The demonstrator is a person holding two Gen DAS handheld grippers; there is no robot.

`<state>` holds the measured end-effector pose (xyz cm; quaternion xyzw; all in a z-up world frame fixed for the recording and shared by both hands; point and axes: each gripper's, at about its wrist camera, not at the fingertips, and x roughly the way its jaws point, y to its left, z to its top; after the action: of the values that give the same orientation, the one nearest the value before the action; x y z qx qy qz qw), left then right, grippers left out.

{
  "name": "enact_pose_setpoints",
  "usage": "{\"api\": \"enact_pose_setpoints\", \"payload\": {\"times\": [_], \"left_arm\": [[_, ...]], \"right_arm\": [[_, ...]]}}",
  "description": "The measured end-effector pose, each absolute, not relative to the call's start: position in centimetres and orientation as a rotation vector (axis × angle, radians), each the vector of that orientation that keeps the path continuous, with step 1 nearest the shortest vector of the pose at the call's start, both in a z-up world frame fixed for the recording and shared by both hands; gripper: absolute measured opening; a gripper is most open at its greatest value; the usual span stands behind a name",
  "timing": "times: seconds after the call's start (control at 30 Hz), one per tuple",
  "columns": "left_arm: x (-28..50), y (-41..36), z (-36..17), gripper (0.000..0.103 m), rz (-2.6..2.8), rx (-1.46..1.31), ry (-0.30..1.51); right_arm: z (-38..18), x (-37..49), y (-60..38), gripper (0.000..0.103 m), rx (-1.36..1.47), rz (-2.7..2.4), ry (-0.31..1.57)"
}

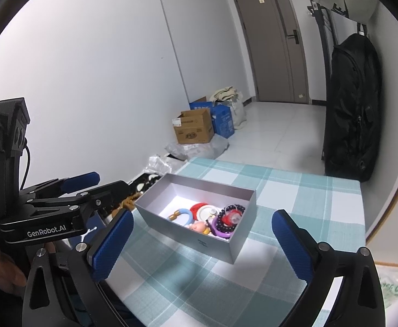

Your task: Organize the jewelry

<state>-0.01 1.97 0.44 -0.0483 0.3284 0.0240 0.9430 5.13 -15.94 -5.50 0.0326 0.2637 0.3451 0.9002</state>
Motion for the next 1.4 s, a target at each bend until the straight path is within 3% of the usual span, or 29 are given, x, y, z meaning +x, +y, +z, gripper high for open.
{"api": "enact_pose_setpoints", "payload": {"times": [1.4], "left_arm": [[0.23,2.03,-0.09,0.077,0.054,-0.116,0.703]], "right_arm": [[-6.36,5.86,-15.83,0.103,0.061,0.700,0.596]]}}
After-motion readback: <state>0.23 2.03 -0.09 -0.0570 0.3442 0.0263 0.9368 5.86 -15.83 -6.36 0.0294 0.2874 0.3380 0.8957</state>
